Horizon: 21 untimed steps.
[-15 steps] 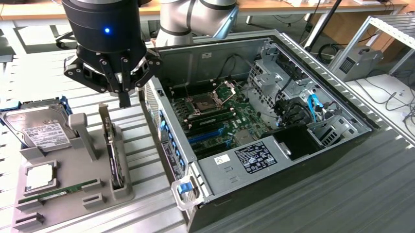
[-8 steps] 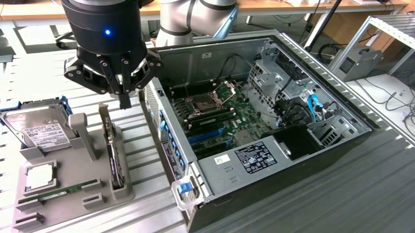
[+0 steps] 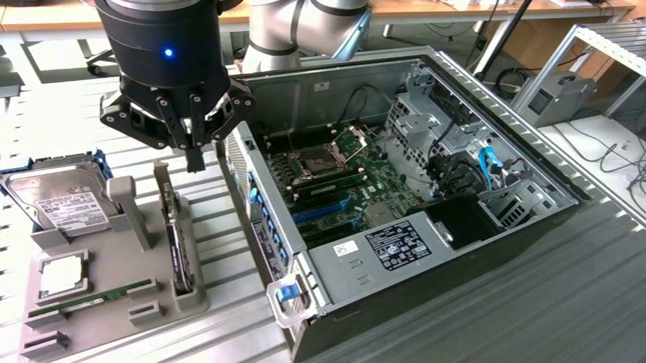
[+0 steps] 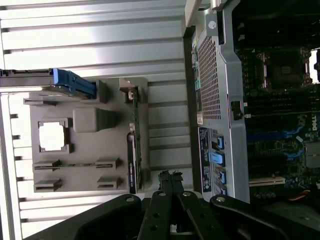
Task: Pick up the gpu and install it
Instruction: 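Reach for the gpu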
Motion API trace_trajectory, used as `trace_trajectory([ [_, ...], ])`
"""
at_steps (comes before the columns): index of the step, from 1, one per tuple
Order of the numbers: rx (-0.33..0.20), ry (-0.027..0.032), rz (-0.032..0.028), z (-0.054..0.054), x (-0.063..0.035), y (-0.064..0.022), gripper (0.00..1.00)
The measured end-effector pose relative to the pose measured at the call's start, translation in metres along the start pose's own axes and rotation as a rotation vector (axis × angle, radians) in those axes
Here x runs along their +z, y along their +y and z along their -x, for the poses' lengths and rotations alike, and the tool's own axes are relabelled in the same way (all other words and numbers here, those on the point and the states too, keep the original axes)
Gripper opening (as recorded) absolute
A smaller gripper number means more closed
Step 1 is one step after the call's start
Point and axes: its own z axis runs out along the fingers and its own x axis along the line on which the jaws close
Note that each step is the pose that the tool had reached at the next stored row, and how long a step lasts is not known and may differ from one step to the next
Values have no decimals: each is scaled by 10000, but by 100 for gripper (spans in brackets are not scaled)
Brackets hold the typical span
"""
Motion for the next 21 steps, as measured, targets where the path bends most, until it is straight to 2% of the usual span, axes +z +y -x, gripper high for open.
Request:
trace_trajectory([
  [10, 0, 0, -3, 5, -3, -62, 11],
  [21, -1, -3, -38, 10, -5, -137, 11],
])
